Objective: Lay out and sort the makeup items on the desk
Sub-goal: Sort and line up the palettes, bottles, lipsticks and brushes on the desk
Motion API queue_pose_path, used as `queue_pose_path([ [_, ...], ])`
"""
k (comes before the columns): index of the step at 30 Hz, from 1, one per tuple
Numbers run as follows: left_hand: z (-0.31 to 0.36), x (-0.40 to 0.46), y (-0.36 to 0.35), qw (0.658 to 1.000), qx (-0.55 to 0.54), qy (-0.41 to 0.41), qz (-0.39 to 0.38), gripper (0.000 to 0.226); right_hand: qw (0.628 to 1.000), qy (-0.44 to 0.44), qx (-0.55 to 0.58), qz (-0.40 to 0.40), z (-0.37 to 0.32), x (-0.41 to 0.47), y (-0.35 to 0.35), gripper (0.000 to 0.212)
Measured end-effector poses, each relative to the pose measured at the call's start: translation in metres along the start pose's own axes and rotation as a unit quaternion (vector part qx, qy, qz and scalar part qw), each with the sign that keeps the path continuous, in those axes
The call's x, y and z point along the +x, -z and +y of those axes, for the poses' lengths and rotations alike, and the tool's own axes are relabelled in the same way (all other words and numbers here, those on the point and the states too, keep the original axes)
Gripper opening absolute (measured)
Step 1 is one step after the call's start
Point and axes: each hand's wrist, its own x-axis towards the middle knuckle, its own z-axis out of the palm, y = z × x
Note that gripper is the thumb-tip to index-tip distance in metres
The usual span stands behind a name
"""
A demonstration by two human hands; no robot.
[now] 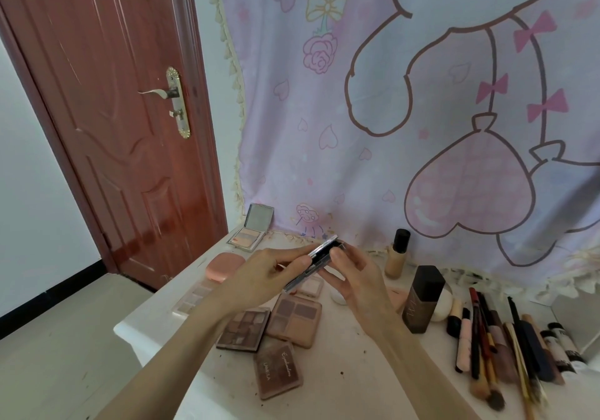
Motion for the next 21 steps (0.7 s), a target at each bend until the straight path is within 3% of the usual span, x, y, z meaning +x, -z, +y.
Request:
queue_pose_path([
  [3, 0.003, 0.006, 0.008, 1.0, 0.006, 0.02, -0.01, 0.027, 0.999, -0.025, 0.044, -0.013, 0.002, 0.004, 0.0, 0.046],
  [6, -0.004, 0.016, 0.02, 0.999, 0.037, 0.007, 0.012, 0.053, 0.991, -0.059, 0.11, -0.047, 0.006, 0.006, 0.002, 0.069],
  [8, -0.009, 0.022, 0.027, 0.998, 0.063, 0.021, 0.024, 0.043, 0.984, -0.08, 0.14, -0.081, 0.008, 0.005, 0.003, 0.075],
  [15, -0.005, 0.038, 0.036, 0.995, 0.086, 0.033, 0.043, 0.026, 0.966, -0.166, 0.14, -0.142, 0.004, 0.005, 0.006, 0.057],
  [17, -0.007, 0.04, 0.036, 0.994, 0.09, 0.036, 0.048, 0.024, 0.972, -0.172, 0.115, -0.114, 0.004, 0.005, 0.005, 0.045],
  [21, -0.014, 0.044, 0.029, 0.996, 0.078, 0.032, 0.043, 0.024, 0.989, -0.141, -0.025, 0.032, 0.011, 0.013, 0.001, 0.026],
])
